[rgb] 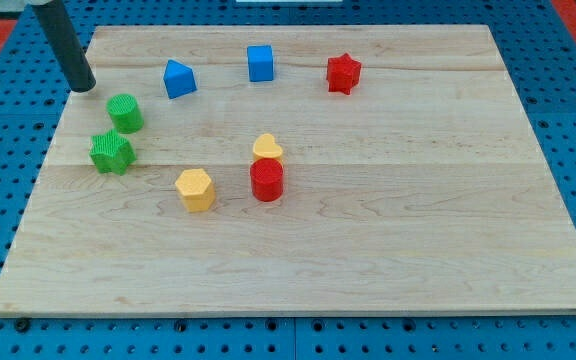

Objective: Move the green star to the top left of the yellow hexagon

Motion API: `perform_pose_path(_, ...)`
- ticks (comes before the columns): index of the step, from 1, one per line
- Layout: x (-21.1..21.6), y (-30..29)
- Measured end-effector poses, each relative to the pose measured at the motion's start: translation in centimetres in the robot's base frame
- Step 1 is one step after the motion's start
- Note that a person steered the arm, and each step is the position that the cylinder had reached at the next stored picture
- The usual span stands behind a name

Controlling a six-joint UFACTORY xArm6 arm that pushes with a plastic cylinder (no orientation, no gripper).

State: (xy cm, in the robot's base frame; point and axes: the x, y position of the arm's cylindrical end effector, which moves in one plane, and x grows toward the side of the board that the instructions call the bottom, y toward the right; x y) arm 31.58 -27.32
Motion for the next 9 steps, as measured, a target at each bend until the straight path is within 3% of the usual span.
perform_pose_path(1, 0.6, -3.2)
perform_pose_path(2, 6.9, -1.0)
perform_pose_path(4, 12.7, 9.6)
perform_pose_path(5, 15.1, 4.6)
perform_pose_path(6, 25.7, 10.5)
perform_pose_path(7, 25.5, 16.6)
perform_pose_path(9, 18.7, 16.4)
